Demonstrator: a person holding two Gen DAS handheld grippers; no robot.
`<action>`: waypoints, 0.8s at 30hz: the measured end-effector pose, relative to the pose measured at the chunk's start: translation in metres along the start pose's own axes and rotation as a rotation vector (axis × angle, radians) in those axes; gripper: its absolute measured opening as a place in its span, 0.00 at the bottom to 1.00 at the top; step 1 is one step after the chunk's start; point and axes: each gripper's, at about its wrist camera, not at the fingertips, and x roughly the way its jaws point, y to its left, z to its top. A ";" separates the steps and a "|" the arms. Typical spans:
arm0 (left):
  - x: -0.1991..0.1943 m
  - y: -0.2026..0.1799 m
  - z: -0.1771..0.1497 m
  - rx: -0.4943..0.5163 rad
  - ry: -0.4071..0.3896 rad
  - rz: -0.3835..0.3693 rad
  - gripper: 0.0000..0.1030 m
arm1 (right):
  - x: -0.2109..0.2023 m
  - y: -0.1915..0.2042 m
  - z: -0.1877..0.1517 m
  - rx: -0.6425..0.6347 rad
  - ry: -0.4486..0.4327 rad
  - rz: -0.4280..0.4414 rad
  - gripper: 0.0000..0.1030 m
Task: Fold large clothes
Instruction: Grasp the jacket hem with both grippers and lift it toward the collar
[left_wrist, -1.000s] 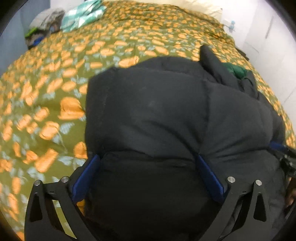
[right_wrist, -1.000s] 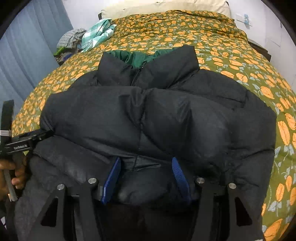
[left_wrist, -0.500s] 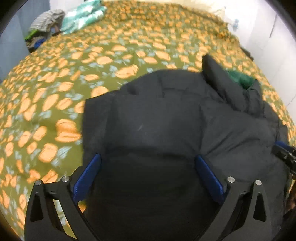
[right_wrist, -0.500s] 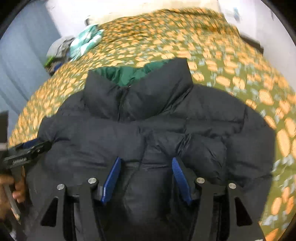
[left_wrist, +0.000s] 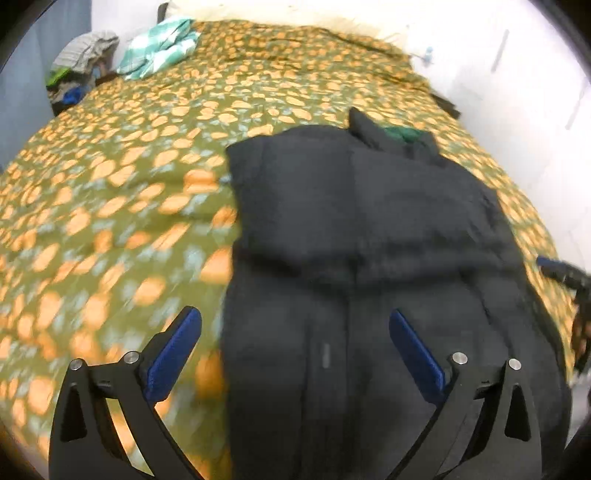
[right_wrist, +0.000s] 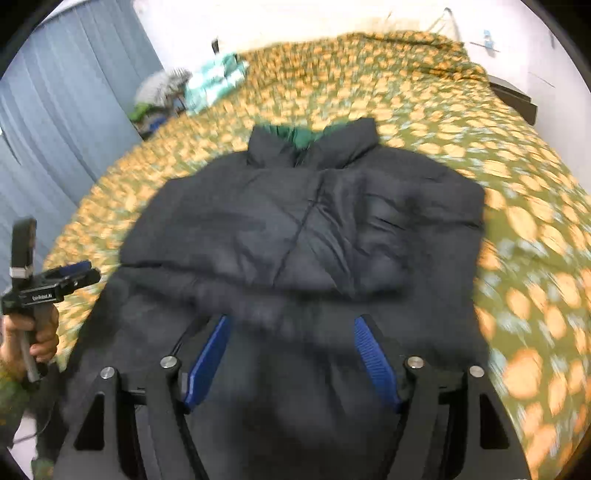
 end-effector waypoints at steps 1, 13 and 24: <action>-0.012 0.007 -0.021 -0.008 0.029 -0.013 0.99 | -0.025 -0.012 -0.020 0.020 0.004 0.003 0.80; -0.002 -0.018 -0.146 -0.097 0.345 -0.212 0.91 | -0.090 -0.058 -0.207 0.340 0.244 0.139 0.80; -0.074 -0.018 -0.120 -0.145 0.208 -0.284 0.16 | -0.139 -0.009 -0.165 0.182 0.131 0.216 0.18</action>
